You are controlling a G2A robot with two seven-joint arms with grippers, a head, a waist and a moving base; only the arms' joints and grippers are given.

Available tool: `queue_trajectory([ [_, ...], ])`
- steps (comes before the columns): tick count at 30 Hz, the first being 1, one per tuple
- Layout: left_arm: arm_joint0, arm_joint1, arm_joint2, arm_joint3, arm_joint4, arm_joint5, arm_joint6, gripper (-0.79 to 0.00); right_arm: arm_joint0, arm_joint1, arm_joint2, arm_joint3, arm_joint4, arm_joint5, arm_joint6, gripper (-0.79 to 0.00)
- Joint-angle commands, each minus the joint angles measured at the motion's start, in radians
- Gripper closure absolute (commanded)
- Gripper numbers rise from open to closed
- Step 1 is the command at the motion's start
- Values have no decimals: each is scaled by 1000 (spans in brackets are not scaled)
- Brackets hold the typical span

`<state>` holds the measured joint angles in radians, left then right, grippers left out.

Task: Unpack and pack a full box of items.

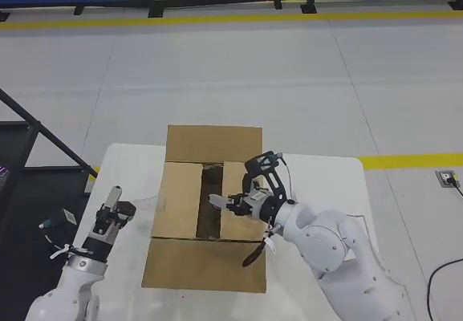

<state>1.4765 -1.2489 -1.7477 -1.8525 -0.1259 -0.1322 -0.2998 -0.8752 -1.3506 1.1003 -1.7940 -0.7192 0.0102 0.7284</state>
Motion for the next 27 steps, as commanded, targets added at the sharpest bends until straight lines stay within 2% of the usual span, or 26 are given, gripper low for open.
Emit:
queue_trajectory([
  [1, 19, 4, -37, 8, -23, 1, -31, -785, -13, 2, 8, -21, -32, 43, -4, -785],
  [7, 80, 18, -134, 14, -45, 1, -148, -785, -13, 2, 8, -21, -32, 43, -4, -785],
  [14, 80, 18, -134, 14, -45, 1, -148, -785, -13, 2, 8, -21, -32, 43, -4, -785],
  [19, 76, 18, -129, 0, -62, 7, -158, -785, -32, 1, 12, -19, -22, 32, -59, -785],
  [22, 81, 21, -122, -1, -18, 17, -156, -785, -28, 0, 12, -4, -25, 42, -75, -785],
  [27, 95, 32, -132, 33, 37, 52, -250, -785, -23, -3, 23, 39, -19, 69, -115, -785],
])
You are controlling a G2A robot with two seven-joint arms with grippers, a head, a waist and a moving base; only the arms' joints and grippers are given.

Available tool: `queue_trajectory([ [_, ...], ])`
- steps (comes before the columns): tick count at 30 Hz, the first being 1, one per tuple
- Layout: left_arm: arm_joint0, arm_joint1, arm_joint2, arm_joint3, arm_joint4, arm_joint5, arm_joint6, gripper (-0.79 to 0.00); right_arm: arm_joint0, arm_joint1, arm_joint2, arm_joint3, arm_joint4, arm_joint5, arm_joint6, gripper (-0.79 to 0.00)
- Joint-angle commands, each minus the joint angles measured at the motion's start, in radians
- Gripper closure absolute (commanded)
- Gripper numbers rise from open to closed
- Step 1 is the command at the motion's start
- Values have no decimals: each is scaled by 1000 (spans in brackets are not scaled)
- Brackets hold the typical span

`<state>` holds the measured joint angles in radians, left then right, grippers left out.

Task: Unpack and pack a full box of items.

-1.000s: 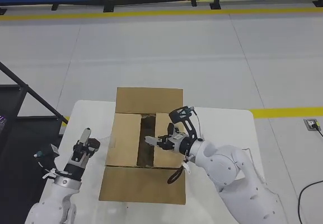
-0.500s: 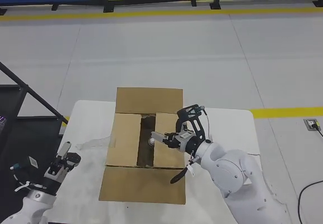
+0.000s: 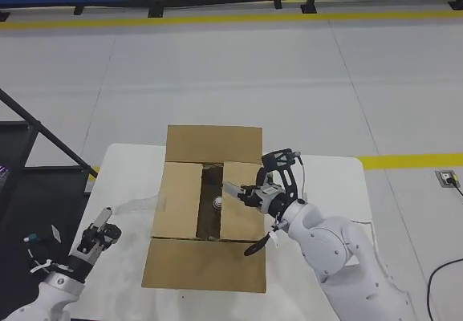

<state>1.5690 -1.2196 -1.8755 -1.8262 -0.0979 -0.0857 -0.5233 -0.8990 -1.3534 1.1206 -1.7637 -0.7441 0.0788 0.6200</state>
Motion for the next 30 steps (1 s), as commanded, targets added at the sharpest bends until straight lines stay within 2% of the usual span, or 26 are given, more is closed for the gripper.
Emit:
queue_trajectory([
  [1, 5, 5, -8, 12, 15, 4, -47, -785, 2, -1, 7, 19, 14, -1, -16, -785],
  [14, 28, 30, -16, 63, 53, -48, -248, -785, 30, -5, 19, 71, 40, -25, -47, -785],
  [30, 10, 48, 32, 76, -11, -56, -383, -785, 8, -5, 27, 74, 46, -22, -77, -785],
])
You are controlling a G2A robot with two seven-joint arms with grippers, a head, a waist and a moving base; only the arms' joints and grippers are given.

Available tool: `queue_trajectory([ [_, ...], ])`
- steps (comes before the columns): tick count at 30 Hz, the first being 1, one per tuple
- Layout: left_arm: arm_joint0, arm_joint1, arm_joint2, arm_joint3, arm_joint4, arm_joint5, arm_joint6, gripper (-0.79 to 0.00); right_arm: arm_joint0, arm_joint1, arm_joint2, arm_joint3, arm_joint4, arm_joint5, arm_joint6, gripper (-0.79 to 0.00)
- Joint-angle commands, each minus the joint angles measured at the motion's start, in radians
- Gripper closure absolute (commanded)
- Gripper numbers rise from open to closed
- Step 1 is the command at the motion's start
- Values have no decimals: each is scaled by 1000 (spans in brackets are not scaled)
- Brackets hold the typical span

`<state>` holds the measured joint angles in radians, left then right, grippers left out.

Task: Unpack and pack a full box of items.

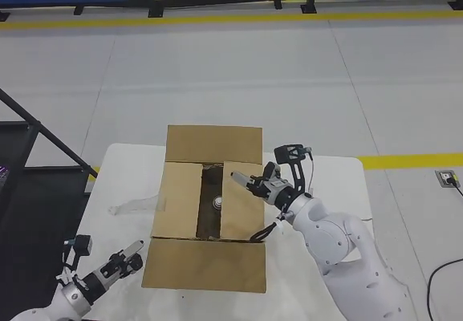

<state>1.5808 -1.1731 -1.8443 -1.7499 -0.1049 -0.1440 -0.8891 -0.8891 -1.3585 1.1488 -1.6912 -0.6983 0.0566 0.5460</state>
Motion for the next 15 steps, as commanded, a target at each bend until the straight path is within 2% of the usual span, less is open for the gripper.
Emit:
queue_trajectory([
  [1, -2, 4, 1, 0, -8, 2, -35, -785, -4, -1, -1, 3, 2, 0, -7, -785],
  [11, -21, 28, 6, 17, -45, 29, -231, -785, -11, -1, 4, 12, 8, -9, -21, -785],
  [15, -27, 36, 20, 17, -64, 18, -308, -785, 3, -2, 7, 42, -25, 44, -27, -785],
])
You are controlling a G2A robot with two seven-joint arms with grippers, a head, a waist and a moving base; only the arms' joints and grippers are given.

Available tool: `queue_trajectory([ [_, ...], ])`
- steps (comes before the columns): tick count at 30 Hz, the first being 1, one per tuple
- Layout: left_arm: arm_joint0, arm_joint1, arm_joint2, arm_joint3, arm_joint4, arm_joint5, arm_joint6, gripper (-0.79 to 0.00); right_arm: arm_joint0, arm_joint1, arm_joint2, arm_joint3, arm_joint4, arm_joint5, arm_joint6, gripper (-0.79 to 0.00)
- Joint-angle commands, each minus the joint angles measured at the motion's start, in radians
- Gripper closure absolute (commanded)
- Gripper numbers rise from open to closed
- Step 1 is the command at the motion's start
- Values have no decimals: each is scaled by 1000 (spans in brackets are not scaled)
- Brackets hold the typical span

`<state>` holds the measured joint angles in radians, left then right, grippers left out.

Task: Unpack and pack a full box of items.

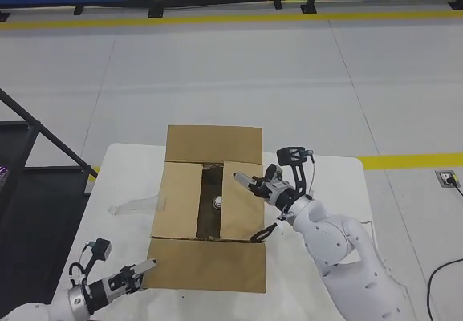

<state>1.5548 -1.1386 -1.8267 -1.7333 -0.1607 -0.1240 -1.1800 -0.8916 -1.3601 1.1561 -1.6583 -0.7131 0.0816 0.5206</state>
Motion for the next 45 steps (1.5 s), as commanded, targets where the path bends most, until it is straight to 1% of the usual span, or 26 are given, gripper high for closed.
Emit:
queue_trajectory([
  [1, -3, 4, 5, 1, -19, -3, -30, -785, 12, -2, -1, 24, -10, 32, -2, -785],
  [4, -10, 7, 10, -5, -39, 2, -33, -785, 38, -7, -4, 77, -10, 63, -20, -785],
  [9, -16, 10, 20, -21, -132, 37, -25, -785, 83, -15, -6, 180, 22, 39, -55, -785],
  [12, -18, 11, 23, -37, -181, 62, -13, -785, 85, -15, -5, 186, 21, 43, -53, -785],
  [19, -3, 13, 31, -91, -245, 70, 32, -785, 85, -15, -5, 186, 21, 43, -53, -785],
  [22, -1, 14, 34, -109, -284, 91, 47, -785, 67, -15, 4, 195, 18, 33, -110, -785],
  [24, -3, 15, 34, -115, -304, 107, 64, -785, 81, -20, 6, 227, 20, 57, -160, -785],
  [25, -5, 16, 34, -117, -311, 114, 77, -785, 90, -23, 3, 244, 36, 43, -184, -785],
  [27, -10, 16, 36, -120, -329, 133, 109, -785, 113, -29, 12, 304, 61, 35, -251, -785],
  [32, -20, 15, 46, -138, -349, 159, 204, -785, 210, -49, -6, 481, 98, 9, -341, -785],
  [38, -30, 11, 84, -160, -345, 174, 320, -785, 330, -83, -61, 717, 140, -109, -442, -785],
  [40, -35, 10, 98, -163, -344, 177, 358, -785, 370, -95, -79, 793, 157, -169, -469, -785],
  [45, -42, 7, 124, -168, -317, 170, 435, -785, 461, -127, -111, 965, 233, -325, -473, -785],
])
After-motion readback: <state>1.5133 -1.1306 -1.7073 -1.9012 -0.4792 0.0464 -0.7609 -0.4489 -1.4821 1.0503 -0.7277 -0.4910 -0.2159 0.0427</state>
